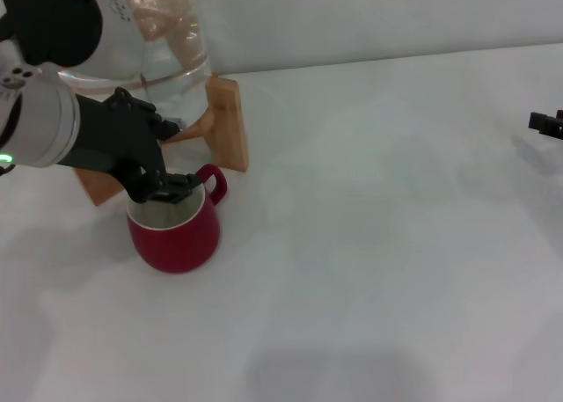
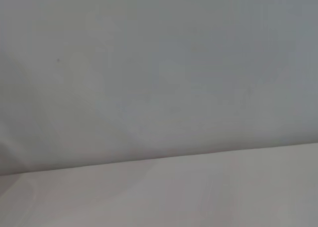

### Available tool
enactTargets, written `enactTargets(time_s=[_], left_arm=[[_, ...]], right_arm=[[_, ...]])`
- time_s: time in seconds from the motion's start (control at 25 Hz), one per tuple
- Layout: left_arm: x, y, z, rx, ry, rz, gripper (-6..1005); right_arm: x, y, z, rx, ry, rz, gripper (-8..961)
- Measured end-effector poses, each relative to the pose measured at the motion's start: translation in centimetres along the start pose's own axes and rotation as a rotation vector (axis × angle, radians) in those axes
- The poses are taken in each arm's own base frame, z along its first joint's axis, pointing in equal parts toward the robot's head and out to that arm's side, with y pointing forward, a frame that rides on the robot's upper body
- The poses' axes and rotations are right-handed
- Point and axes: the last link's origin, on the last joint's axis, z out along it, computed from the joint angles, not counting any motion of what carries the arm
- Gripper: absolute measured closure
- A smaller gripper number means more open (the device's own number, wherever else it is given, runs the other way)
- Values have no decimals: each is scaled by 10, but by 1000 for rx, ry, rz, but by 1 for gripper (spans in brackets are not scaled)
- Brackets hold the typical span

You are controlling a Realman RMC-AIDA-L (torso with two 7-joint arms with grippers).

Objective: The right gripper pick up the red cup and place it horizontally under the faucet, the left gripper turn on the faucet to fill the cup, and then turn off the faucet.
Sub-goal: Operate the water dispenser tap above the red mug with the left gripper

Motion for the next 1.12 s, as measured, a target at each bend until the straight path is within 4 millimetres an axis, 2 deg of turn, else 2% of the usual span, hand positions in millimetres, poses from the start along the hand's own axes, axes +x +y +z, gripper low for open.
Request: enactTargets(time_s=[1.12], left_arm=[[1,-6,2,34,1,1,336]], right_arm=[[-1,1,2,-2,-3,1,406]])
